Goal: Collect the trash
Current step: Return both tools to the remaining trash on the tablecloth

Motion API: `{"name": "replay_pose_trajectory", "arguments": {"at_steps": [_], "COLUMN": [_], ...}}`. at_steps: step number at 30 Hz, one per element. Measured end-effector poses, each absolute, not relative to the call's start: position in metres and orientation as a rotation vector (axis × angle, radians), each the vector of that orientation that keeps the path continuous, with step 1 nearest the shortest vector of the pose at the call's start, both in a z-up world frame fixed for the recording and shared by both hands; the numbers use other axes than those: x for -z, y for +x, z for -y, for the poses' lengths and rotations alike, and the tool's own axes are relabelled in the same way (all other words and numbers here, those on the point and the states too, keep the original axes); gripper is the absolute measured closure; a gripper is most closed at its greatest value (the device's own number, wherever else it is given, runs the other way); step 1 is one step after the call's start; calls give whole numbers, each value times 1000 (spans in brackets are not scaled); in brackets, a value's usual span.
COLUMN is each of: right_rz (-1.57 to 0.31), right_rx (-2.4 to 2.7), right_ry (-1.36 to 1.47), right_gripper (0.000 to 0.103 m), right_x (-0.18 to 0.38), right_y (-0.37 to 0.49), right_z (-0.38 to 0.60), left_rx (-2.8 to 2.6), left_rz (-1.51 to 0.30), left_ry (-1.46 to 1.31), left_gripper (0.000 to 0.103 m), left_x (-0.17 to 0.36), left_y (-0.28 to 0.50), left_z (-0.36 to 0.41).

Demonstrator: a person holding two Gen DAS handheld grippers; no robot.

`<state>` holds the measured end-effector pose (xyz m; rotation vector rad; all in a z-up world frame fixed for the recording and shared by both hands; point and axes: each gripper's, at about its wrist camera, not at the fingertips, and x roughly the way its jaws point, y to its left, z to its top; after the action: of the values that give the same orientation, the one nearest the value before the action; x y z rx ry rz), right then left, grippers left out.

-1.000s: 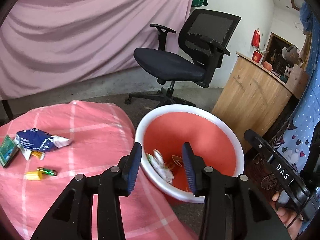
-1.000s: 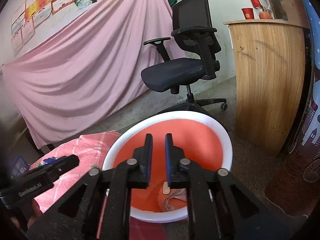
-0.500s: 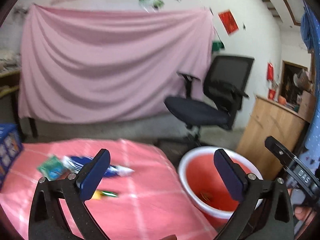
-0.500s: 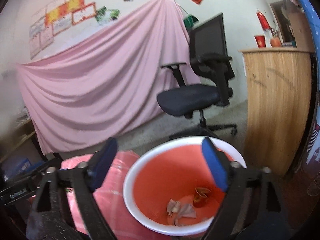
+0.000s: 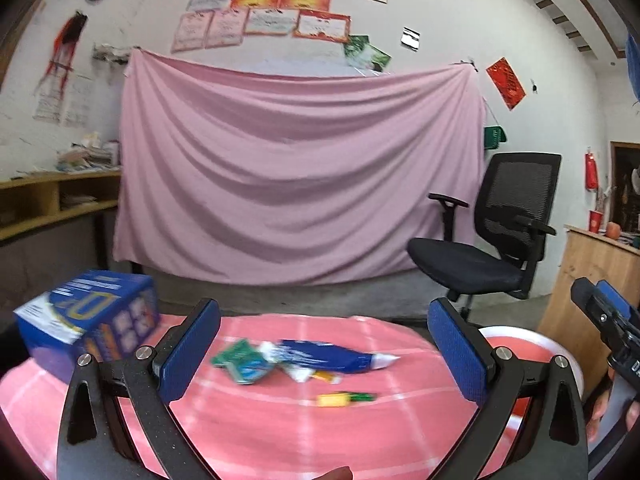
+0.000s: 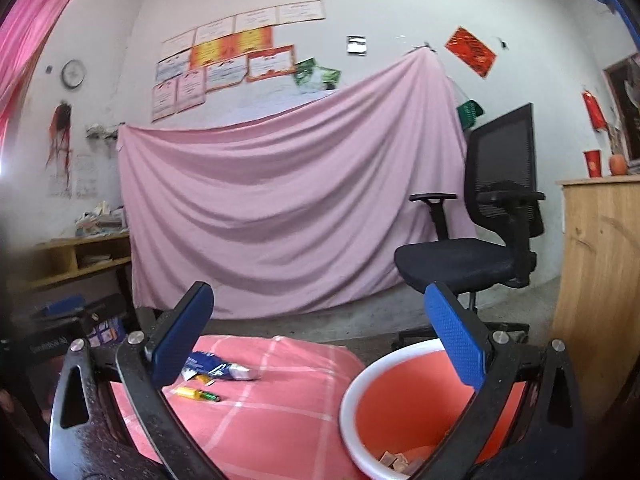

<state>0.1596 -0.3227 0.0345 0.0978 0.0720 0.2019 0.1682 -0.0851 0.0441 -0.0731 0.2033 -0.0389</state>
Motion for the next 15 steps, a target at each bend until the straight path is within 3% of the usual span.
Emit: {"name": "replay_pose_trajectory", "arguments": {"at_steps": [15], "right_rz": [-271], "right_rx": [-369], "right_ry": [-67], "right_gripper": [0], "right_x": [-10], "right_y": [203], "right_z": [240], "left_rx": [-39], "left_rz": [-323], "left_ry": [51], "left_gripper": [2], "left_x": [-8], "left_y": [176], "left_z": [17]}}
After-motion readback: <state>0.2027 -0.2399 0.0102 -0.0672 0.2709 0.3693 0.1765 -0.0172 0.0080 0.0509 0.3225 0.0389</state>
